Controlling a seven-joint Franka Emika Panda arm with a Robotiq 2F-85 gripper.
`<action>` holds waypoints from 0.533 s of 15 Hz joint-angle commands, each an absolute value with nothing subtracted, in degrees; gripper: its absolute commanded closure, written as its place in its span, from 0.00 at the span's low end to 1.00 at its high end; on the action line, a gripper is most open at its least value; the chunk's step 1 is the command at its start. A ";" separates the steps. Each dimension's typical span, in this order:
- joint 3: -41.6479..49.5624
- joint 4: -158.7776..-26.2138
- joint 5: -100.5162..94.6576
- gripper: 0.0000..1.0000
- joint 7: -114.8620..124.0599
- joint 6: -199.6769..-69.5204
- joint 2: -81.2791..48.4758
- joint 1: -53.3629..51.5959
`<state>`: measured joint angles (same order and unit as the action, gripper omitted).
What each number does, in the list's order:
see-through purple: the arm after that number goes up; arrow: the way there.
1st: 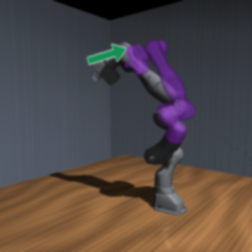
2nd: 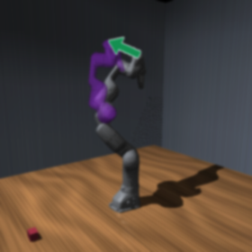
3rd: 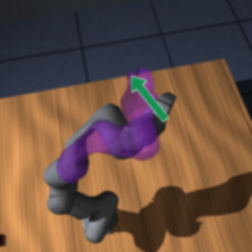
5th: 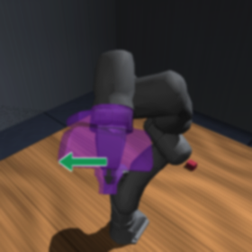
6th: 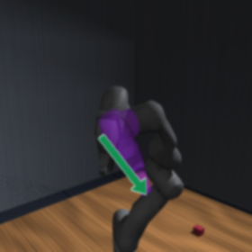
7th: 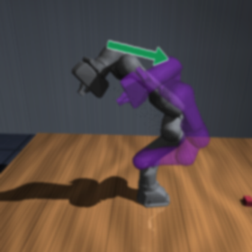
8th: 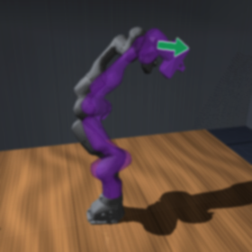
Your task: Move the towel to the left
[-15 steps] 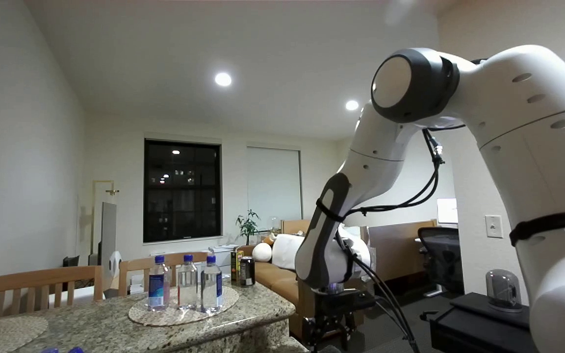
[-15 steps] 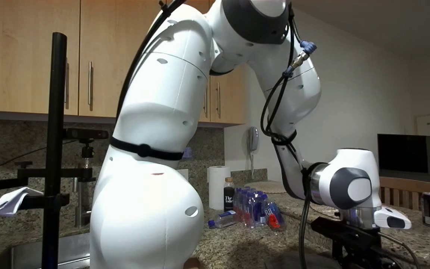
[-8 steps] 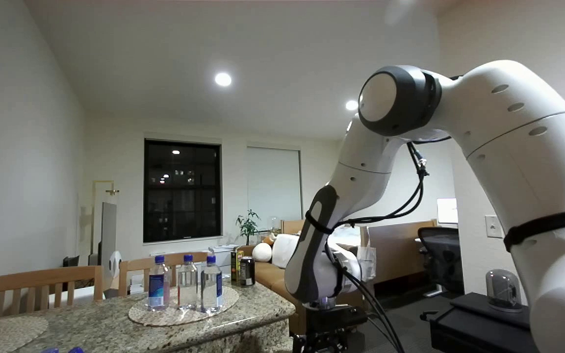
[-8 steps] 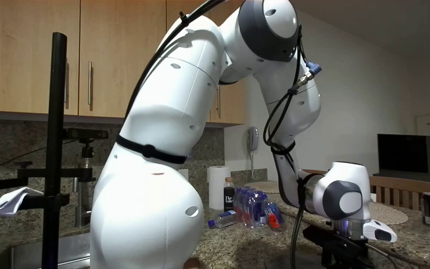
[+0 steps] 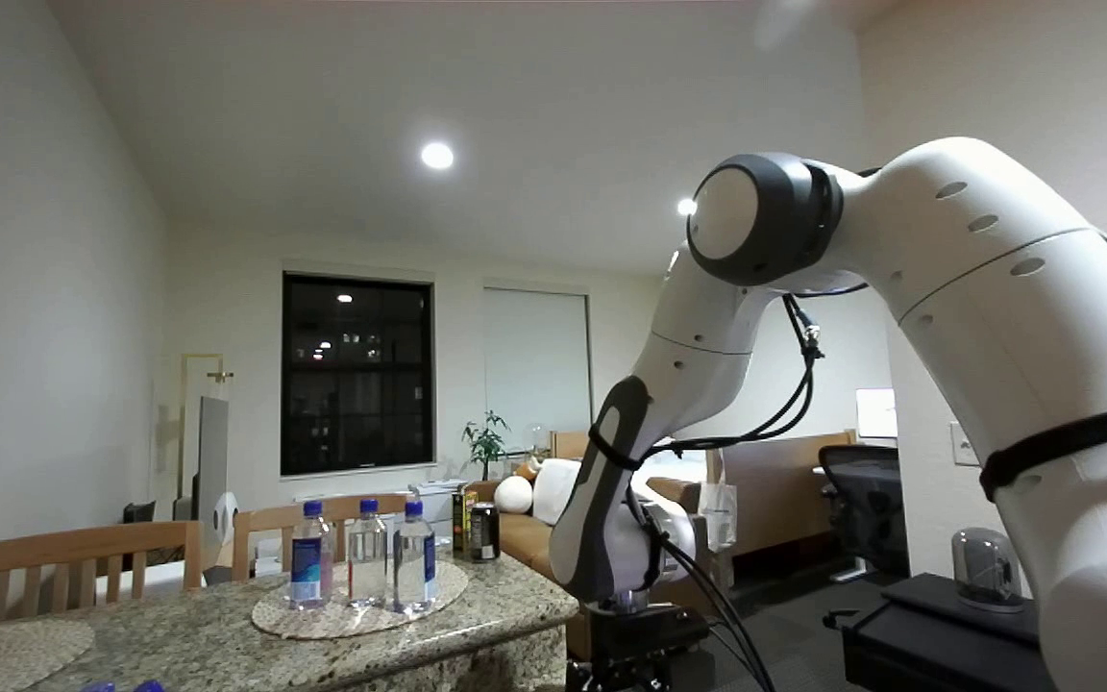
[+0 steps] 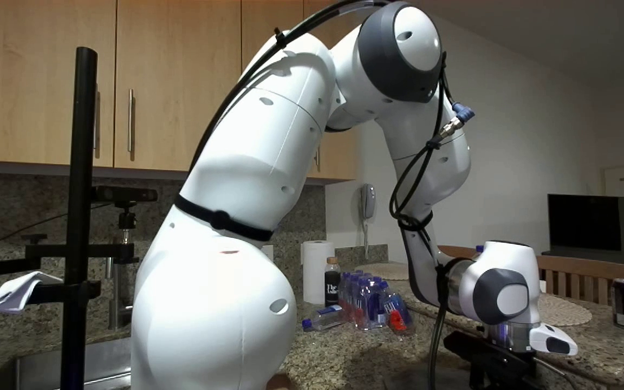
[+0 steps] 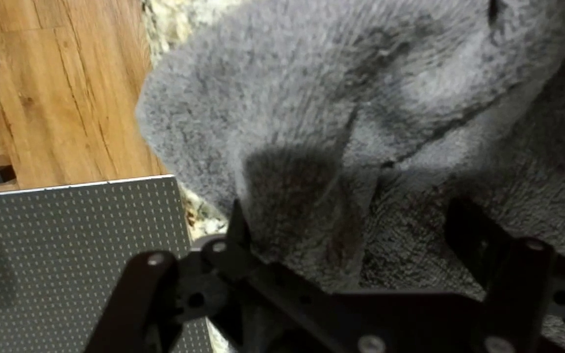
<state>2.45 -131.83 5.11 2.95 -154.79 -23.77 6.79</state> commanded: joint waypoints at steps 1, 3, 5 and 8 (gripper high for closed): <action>3.02 -131.20 5.66 0.00 3.93 -156.73 -25.87 5.98; 2.98 -131.28 5.94 0.00 4.25 -156.67 -26.13 5.91; 2.94 -131.31 6.06 0.26 4.57 -156.68 -26.38 5.82; 2.83 -131.37 6.24 0.45 5.23 -156.76 -26.41 5.63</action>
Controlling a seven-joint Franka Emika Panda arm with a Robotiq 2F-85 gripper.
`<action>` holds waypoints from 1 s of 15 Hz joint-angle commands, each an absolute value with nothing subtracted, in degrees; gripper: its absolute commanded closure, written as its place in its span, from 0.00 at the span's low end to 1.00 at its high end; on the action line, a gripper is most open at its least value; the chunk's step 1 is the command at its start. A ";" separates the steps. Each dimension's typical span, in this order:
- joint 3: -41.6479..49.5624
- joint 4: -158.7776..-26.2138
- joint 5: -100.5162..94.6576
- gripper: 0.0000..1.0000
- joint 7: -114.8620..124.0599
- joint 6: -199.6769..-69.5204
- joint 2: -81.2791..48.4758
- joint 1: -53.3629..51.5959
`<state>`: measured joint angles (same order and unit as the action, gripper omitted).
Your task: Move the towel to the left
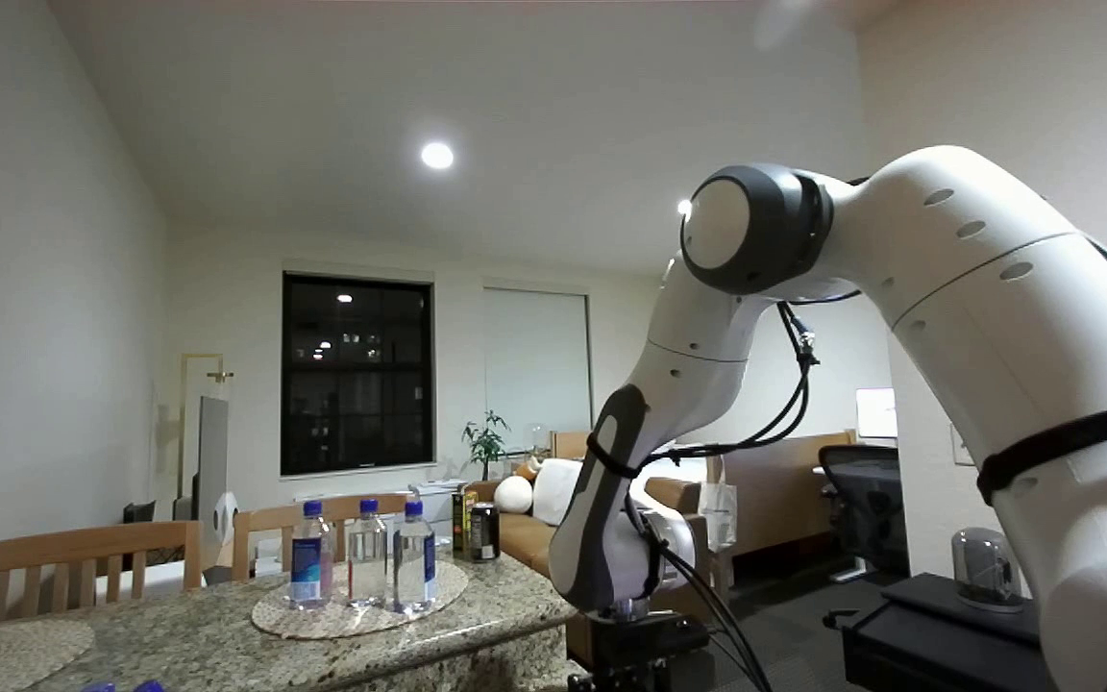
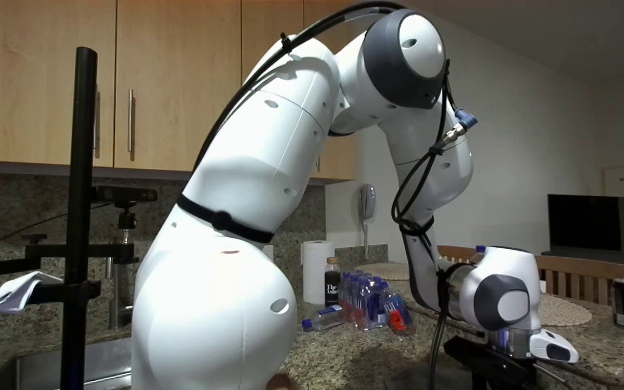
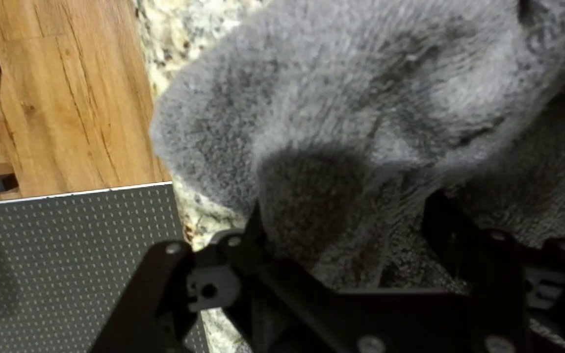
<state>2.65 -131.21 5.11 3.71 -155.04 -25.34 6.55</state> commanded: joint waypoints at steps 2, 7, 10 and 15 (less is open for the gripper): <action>2.84 -131.46 6.24 0.58 5.55 -156.78 -26.39 5.46; 2.93 -131.60 6.20 0.89 6.59 -156.76 -26.38 4.84; 2.90 -131.70 6.27 0.89 7.00 -156.69 -26.21 4.69; 2.51 -131.91 6.67 0.89 6.70 -156.38 -25.52 4.81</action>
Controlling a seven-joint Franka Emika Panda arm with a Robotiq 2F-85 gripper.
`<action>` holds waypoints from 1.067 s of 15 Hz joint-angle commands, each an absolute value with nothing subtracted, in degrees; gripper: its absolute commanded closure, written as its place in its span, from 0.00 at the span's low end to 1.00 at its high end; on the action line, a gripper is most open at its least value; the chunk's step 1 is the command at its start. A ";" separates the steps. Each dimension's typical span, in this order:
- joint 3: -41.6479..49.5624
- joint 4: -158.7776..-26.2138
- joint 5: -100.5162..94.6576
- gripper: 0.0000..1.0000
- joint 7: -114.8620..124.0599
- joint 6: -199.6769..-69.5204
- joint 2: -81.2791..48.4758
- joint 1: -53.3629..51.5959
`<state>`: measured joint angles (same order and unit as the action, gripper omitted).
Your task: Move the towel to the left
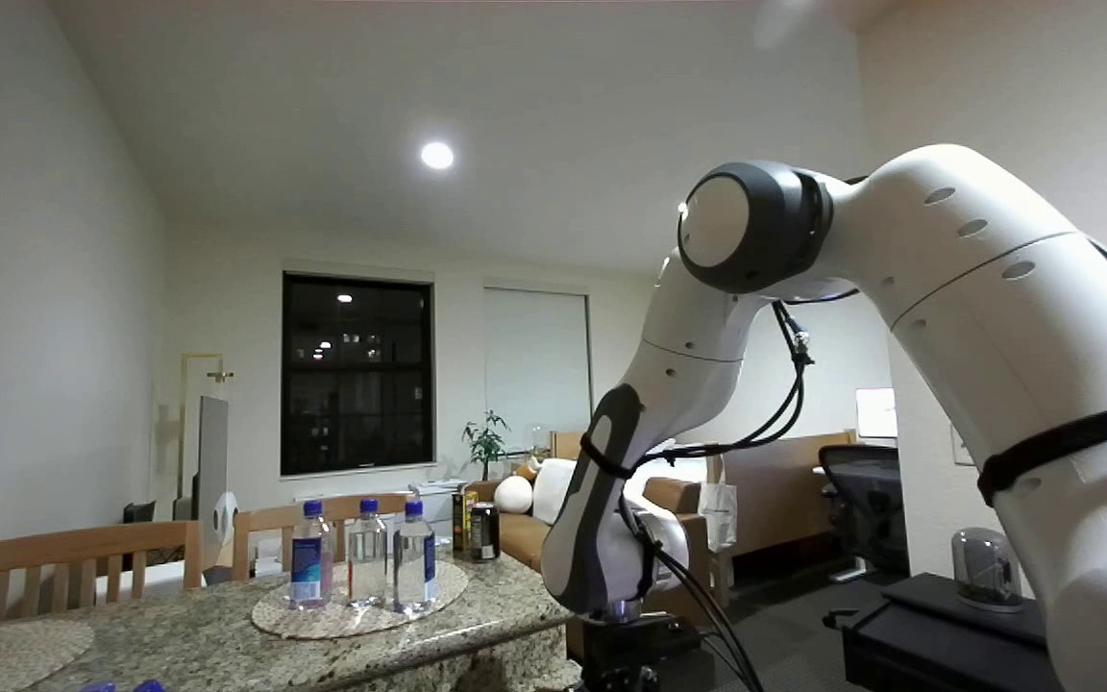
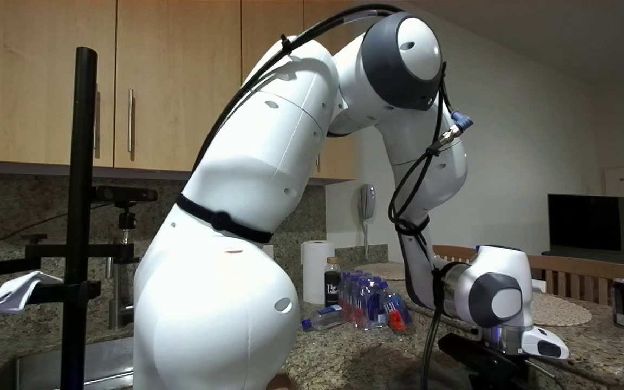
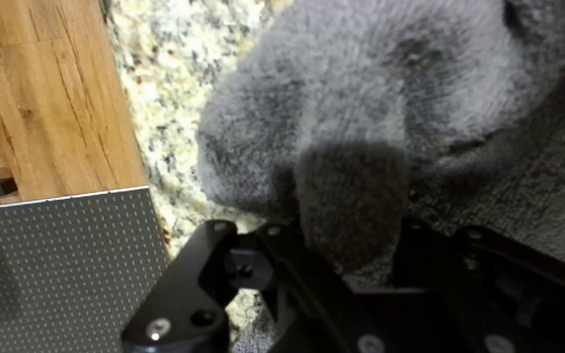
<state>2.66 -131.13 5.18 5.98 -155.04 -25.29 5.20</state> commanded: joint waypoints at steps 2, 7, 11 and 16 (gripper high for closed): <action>2.53 -131.89 6.73 0.89 6.74 -156.25 -25.33 4.81; 2.56 -132.03 7.02 0.89 6.74 -156.00 -24.53 4.84; 2.65 -132.23 6.90 0.89 6.98 -155.56 -23.76 4.59; 2.79 -132.41 6.76 0.89 7.10 -155.08 -22.41 4.39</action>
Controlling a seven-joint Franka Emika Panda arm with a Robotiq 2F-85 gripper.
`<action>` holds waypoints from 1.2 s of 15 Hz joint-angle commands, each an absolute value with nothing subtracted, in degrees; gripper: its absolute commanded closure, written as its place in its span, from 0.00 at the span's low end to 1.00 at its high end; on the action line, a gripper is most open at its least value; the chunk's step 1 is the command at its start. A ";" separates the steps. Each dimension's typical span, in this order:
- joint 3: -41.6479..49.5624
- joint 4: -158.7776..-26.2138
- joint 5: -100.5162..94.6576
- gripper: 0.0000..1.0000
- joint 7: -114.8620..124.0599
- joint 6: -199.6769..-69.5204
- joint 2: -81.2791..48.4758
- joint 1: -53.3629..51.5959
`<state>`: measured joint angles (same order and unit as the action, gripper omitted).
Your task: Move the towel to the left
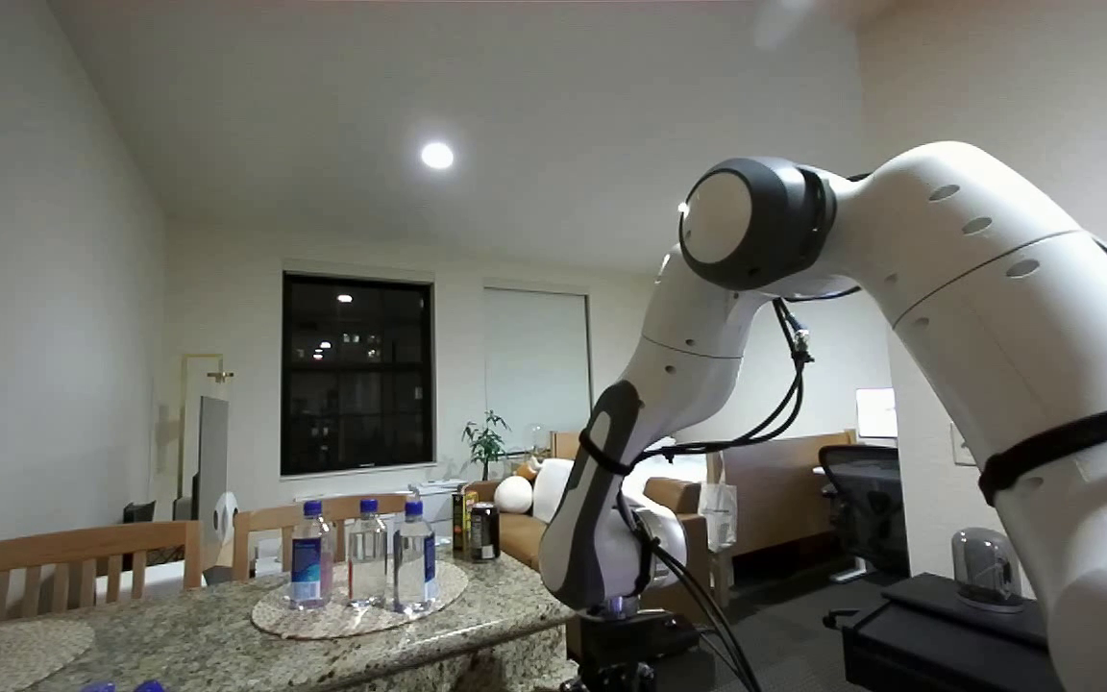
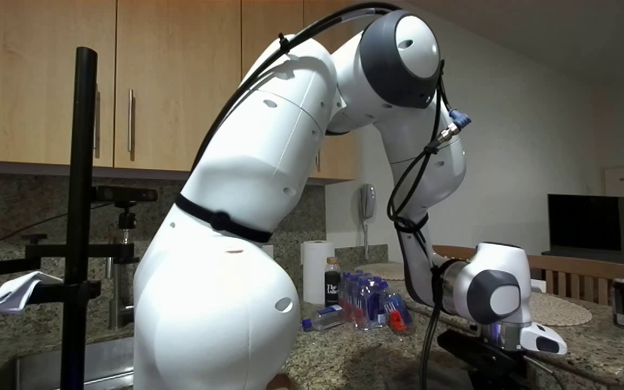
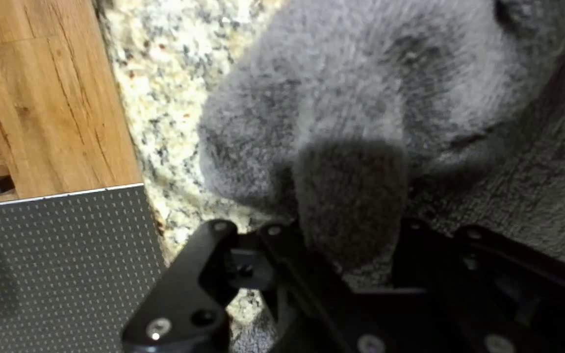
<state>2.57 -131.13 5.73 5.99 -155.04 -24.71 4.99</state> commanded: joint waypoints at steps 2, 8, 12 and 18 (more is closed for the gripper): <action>3.00 -132.41 6.52 0.89 7.26 -155.18 -21.99 4.25; 3.00 -132.71 6.38 0.89 7.16 -154.67 -19.40 4.15; 3.06 -132.38 6.13 0.89 7.54 -153.05 -17.40 3.84; 2.98 -132.61 5.63 0.89 9.31 -149.90 -13.93 2.26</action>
